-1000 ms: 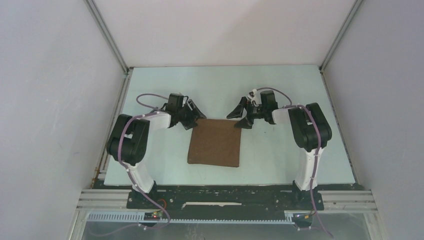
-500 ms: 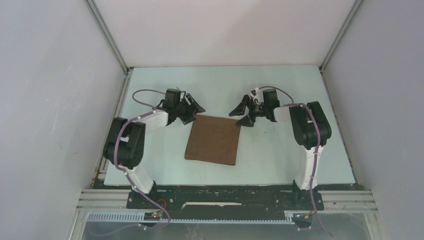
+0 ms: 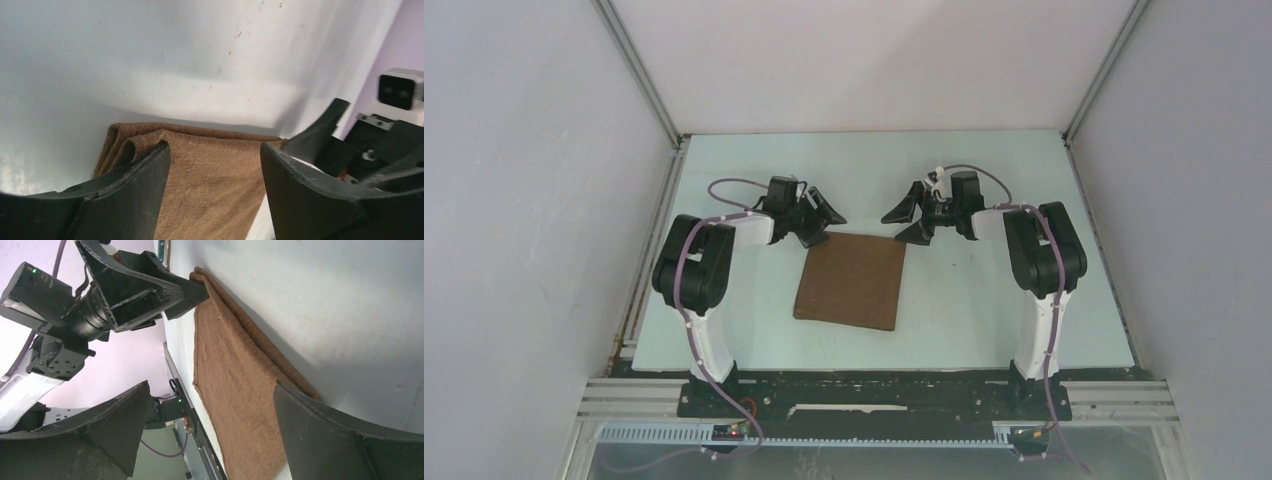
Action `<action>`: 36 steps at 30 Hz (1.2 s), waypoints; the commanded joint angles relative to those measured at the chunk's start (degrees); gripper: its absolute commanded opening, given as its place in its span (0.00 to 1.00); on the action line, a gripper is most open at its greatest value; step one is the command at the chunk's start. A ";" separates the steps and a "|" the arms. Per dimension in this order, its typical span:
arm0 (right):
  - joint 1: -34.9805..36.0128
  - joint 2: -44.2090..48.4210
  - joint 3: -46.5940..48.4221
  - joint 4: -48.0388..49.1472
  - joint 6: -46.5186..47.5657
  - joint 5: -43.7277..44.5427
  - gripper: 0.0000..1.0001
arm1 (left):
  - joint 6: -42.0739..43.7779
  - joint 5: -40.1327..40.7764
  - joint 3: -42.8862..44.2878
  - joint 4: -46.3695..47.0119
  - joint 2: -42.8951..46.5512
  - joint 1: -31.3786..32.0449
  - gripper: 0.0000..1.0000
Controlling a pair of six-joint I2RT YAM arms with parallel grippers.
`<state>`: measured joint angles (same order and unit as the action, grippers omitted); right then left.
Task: Fold the napkin into a case and place the utensils inside
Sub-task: Smooth out the square-folded napkin at the center of the board.
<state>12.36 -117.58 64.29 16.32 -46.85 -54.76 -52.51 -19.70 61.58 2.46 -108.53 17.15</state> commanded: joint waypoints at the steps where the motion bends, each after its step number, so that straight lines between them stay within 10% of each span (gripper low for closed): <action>1: -0.60 -2.91 1.59 0.88 0.77 2.24 1.00 | -0.21 2.62 -0.88 2.19 -1.68 -2.92 0.77; 17: 2.77 14.45 6.02 -35.50 20.53 13.10 1.00 | 3.26 -0.43 -1.70 -6.50 13.82 -0.16 0.80; 29: 12.51 15.97 -17.97 -1.00 4.04 3.71 1.00 | 3.10 2.25 -24.77 0.07 24.55 5.08 0.81; 36: 12.85 18.04 -21.93 -3.62 6.57 5.83 1.00 | 6.84 6.70 -30.13 -1.03 26.18 3.03 0.81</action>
<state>24.77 -103.07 43.72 11.29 -41.15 -51.64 -50.37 -18.13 33.10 3.97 -83.90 21.26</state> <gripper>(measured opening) 0.993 0.811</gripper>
